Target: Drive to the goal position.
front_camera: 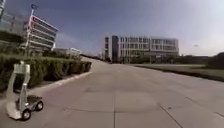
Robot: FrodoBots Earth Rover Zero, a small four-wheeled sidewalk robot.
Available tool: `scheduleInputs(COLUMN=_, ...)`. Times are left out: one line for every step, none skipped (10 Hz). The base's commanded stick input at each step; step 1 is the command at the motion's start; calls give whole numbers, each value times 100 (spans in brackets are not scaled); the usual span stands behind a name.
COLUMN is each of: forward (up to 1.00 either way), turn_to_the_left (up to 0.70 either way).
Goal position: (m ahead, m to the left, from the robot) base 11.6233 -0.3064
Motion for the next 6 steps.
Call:
scheduleInputs(forward=70, turn_to_the_left=-21)
scheduleInputs(forward=70, turn_to_the_left=-14)
scheduleInputs(forward=70, turn_to_the_left=0)
scheduleInputs(forward=70, turn_to_the_left=0)
scheduleInputs(forward=70, turn_to_the_left=0)
scheduleInputs(forward=70, turn_to_the_left=0)
